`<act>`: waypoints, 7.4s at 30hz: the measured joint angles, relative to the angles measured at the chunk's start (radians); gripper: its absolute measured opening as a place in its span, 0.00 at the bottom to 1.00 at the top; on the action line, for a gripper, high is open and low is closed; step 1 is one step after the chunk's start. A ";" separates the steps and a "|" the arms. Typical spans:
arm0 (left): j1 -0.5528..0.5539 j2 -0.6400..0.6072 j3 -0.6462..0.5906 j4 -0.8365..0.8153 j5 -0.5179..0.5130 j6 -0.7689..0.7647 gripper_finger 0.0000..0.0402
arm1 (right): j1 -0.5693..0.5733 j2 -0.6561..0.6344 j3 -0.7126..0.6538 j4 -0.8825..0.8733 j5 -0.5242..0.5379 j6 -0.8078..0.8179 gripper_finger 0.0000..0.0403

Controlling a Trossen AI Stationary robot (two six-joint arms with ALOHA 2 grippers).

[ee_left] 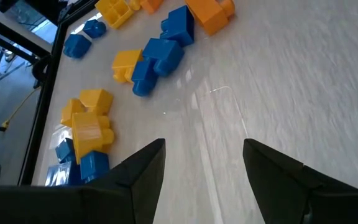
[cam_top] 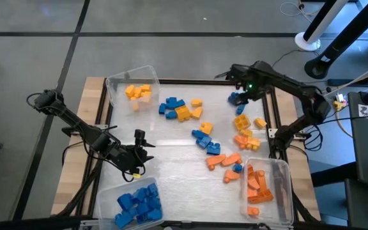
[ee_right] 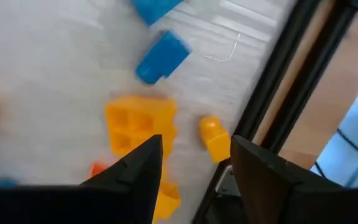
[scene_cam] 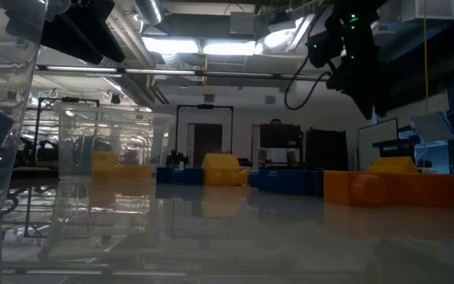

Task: Sort blocks
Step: Put the blue game piece into the bottom left transparent bin

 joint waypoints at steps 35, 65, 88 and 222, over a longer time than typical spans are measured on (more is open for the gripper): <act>0.000 0.000 0.000 0.000 0.000 -0.007 0.51 | -0.058 0.004 -0.341 0.486 -0.063 0.134 0.47; 0.000 0.000 0.000 -0.050 0.000 -0.007 0.51 | -0.058 0.005 -0.446 0.648 0.019 0.359 0.47; 0.000 0.000 0.000 -0.050 0.000 -0.007 0.51 | -0.059 0.005 -0.447 0.646 0.041 0.386 0.47; 0.008 -0.380 0.000 -0.124 0.010 -0.090 0.51 | 0.997 0.557 0.291 1.635 -0.382 -0.570 0.31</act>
